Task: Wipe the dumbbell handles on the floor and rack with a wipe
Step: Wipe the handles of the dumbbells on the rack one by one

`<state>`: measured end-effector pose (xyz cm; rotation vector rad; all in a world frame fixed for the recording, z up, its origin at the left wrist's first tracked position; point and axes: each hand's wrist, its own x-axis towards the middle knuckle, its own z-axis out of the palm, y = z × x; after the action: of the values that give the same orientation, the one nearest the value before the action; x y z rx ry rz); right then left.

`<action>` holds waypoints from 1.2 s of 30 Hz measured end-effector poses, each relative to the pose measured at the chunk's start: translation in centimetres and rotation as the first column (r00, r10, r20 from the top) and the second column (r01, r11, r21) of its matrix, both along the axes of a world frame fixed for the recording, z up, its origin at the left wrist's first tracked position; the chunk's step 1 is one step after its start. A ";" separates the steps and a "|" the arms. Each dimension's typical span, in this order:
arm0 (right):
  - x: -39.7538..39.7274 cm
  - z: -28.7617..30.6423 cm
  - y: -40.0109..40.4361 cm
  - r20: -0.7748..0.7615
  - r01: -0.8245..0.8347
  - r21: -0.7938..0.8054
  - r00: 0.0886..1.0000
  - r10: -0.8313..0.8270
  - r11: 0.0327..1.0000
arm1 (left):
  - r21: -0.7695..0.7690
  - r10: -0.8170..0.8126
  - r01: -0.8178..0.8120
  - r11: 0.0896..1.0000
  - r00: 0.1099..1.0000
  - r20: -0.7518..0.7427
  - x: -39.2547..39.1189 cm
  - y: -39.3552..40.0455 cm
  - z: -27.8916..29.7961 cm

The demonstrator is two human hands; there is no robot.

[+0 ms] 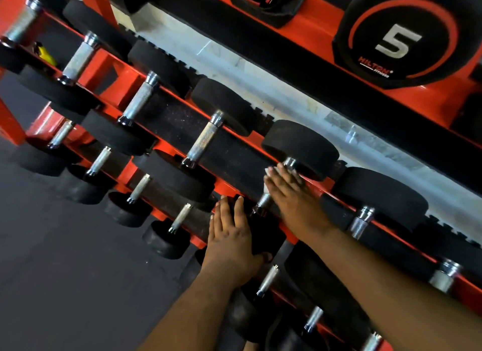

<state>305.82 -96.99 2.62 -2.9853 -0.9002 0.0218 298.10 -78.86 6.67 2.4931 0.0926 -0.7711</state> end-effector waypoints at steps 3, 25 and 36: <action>-1.0 -0.6 -1.6 -0.022 -0.333 -0.227 0.941 0.337 0.915 | 0.000 0.005 -0.005 1.000 1.000 0.006 0.0 0.0 -0.3; -0.8 -0.1 0.4 -0.153 -0.374 -0.154 0.923 0.352 0.915 | -0.021 0.014 -0.014 1.000 0.999 0.043 -0.1 0.1 0.0; -3.5 0.4 -1.9 -0.709 0.823 0.331 0.539 -0.455 0.461 | -0.008 0.013 -0.013 1.000 1.000 0.023 0.0 0.1 0.1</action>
<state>302.35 -98.85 2.97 -2.2200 0.3641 0.4146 298.07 -78.78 6.75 2.4914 0.0974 -0.7354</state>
